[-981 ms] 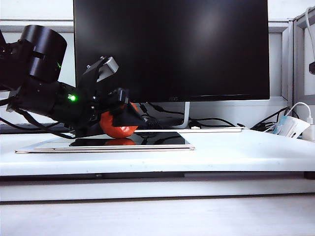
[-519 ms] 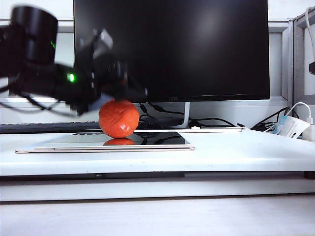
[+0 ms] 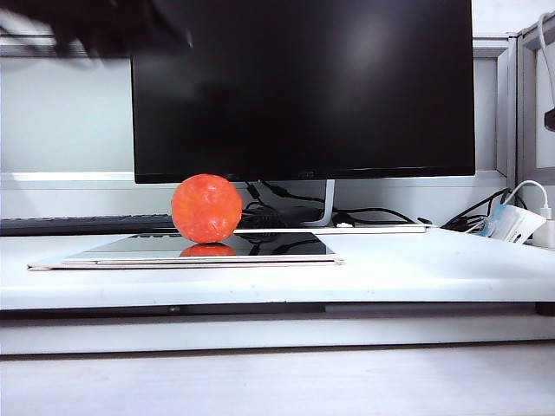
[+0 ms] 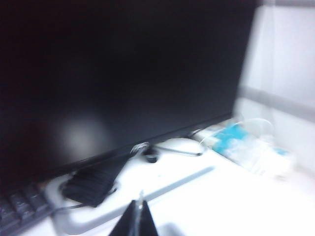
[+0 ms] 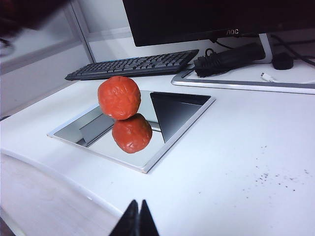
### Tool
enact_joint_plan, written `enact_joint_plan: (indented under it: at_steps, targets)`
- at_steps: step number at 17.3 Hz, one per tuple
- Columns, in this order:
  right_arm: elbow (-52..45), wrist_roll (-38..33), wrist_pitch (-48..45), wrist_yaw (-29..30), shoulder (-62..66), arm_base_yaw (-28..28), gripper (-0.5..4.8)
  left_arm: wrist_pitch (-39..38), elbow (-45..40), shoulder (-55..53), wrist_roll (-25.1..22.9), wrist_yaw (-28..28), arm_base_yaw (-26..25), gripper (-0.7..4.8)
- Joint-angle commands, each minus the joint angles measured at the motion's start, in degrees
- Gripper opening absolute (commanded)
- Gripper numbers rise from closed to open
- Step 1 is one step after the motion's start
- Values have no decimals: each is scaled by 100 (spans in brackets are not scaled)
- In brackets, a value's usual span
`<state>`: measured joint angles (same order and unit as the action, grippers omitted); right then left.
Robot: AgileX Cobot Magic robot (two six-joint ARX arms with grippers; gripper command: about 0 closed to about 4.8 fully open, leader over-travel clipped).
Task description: Place the orange on the center of the mirror.
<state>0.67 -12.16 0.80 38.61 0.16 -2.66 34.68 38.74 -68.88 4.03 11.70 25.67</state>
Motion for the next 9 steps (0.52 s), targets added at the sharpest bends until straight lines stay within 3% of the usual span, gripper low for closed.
enact_joint_plan:
  at_steps: [1, 3, 4, 5, 6, 8, 9]
  targets:
    - [-39, -4, -105, 9, -2, -2, 0, -463, -203, 1626, -98, -949, 498, -5]
    - [-39, -4, -109, -157, 0, 4, -1, -1172, -363, 2763, -560, -2446, 1032, -5]
    - [-39, -4, -105, -584, 0, 4, -1, -1655, -431, 3254, -896, -3021, 1390, -5]
    - [-39, -4, -109, -1808, -2, 4, -1, -2389, -575, 4063, -1198, -3495, 1814, -5]
    - [-39, 0, -103, -2686, -2, 4, -1, -2780, -595, 4417, -1021, -3486, 1971, -5]
    - [-39, 24, -105, -4100, -2, 9, -1, -3342, -595, 4988, -616, -3692, 2433, -5]
    - [-39, 50, -98, -4522, -2, 9, -1, -3447, -595, 5283, -684, -4109, 2769, -5]
